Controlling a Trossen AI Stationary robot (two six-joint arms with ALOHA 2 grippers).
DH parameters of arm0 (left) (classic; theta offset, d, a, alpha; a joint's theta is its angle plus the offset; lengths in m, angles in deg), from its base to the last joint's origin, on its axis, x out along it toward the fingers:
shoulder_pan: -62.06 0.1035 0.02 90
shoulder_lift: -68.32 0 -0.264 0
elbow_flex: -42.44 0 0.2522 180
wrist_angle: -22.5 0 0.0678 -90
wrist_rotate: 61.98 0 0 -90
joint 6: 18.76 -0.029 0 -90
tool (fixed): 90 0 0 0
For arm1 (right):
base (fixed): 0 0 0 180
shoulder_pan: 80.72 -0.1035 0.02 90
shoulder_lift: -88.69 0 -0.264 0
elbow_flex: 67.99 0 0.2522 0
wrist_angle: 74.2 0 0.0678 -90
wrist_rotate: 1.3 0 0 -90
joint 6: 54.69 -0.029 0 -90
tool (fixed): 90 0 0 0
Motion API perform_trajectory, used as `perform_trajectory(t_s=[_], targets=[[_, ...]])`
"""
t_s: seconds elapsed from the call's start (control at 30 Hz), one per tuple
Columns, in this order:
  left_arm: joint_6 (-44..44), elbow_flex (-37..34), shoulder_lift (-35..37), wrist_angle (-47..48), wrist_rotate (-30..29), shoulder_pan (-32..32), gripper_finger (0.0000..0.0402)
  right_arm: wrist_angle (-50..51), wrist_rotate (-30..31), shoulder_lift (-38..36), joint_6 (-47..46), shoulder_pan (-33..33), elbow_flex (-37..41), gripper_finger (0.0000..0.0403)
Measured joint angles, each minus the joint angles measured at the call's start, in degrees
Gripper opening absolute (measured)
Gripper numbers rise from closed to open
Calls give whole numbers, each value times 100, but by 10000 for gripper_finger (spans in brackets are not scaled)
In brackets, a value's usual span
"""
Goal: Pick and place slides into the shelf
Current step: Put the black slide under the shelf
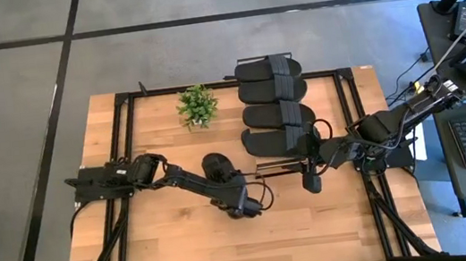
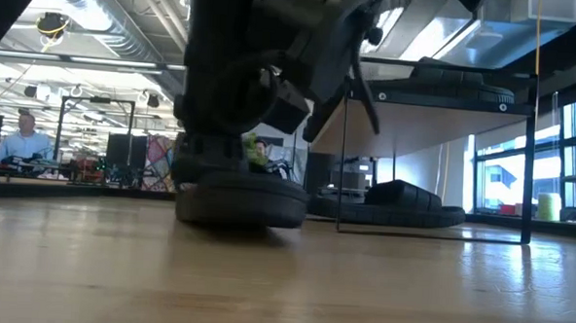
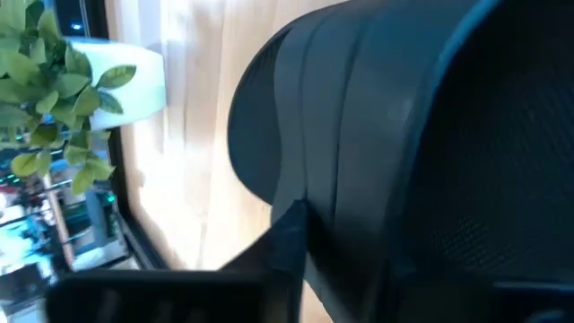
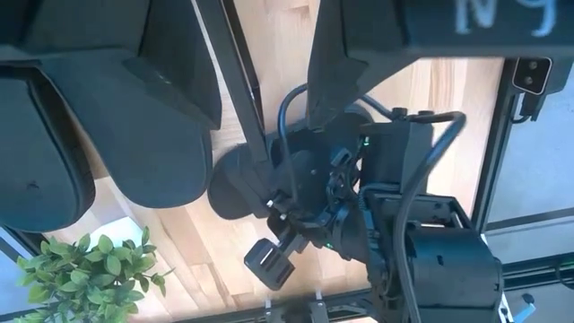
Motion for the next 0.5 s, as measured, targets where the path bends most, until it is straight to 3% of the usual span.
perform_trajectory(t_s=[0.13,0.5], targets=[[-146,-4,0,59,38,-6,12,0,-1,0,19,0,0,167],[-298,-4,64,124,43,-164,8,0,-1,0,6,0,0,167]])
